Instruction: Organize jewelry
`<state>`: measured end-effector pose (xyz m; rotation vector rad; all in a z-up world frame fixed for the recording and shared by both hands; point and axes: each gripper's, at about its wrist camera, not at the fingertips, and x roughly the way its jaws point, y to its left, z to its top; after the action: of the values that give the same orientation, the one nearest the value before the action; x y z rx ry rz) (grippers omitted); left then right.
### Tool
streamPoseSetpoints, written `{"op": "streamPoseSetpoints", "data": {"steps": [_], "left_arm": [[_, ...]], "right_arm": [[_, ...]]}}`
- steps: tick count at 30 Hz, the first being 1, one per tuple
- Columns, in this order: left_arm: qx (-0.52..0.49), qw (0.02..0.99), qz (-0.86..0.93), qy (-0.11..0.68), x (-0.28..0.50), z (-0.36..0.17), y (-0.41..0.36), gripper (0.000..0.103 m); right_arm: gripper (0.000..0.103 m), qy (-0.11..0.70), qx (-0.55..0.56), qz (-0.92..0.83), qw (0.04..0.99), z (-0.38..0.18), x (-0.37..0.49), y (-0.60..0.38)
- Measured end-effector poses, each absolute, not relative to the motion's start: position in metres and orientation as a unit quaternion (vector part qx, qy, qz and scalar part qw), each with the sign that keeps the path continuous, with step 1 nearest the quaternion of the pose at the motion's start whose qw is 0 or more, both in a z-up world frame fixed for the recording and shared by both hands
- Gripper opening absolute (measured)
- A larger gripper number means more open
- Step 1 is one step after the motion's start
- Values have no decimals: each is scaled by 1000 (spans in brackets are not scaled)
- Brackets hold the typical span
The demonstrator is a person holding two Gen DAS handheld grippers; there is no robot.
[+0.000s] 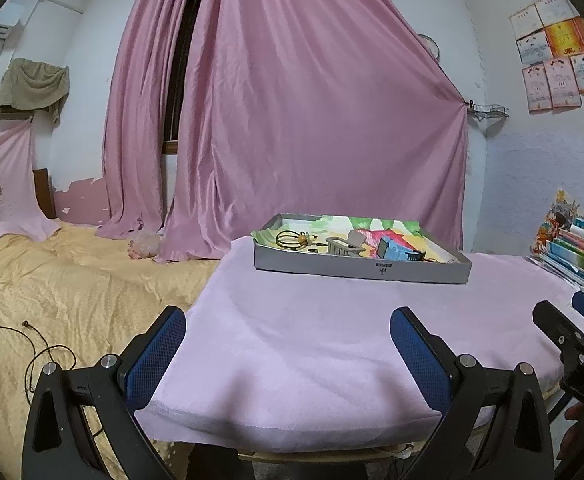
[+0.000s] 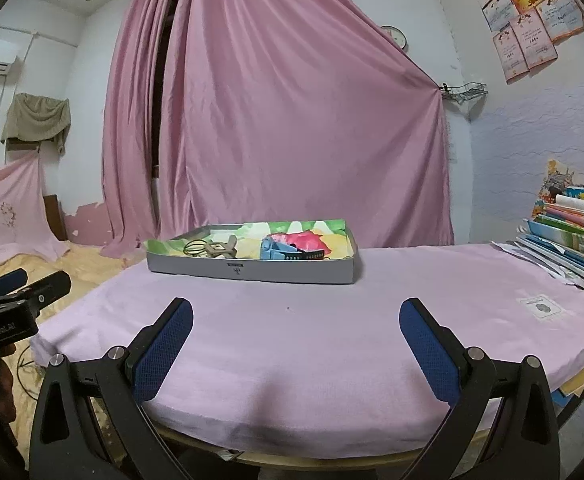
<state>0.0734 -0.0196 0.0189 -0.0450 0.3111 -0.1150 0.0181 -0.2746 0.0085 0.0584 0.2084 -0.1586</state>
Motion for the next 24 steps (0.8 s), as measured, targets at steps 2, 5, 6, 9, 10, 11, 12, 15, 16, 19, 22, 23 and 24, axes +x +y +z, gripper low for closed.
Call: {"op": "streamPoseSetpoints", "data": {"steps": [2,5,6,9,10,11,12,15,16,19,22,23,24], "left_arm": [[-21,985,-60,158,75,18,-21,103],[-20,984,-64,163,78,16,-22,103],[-20,984,-65,164,79,17,-23,103],[-25,983,-69,166,80,17,-23,103],[-25,983,-70,167,80,16,-23,103],[-25,983,-70,168,80,16,-23,103],[-25,983,-70,168,80,16,-23,103],[-25,983,-70,169,80,16,-23,103],[-25,983,-70,170,80,16,-23,103],[-25,982,-70,171,79,15,-24,103],[-26,983,-70,170,79,15,-24,103],[-25,983,-70,170,79,15,-24,103],[-25,983,-70,171,79,14,-24,103]], "right_arm": [[102,106,30,-83,990,9,21,-275],[102,109,34,-87,990,9,24,-275],[102,111,34,-87,989,9,25,-276],[102,114,35,-86,989,9,28,-274],[102,115,36,-86,989,8,28,-274],[102,117,36,-84,989,8,28,-275],[102,117,37,-84,989,8,28,-274],[102,117,37,-82,989,8,28,-273],[102,118,38,-80,989,8,28,-273],[102,120,38,-79,989,8,29,-273],[102,119,38,-79,989,7,28,-273],[102,120,38,-79,989,7,28,-273],[102,120,39,-78,989,7,28,-273]]}}
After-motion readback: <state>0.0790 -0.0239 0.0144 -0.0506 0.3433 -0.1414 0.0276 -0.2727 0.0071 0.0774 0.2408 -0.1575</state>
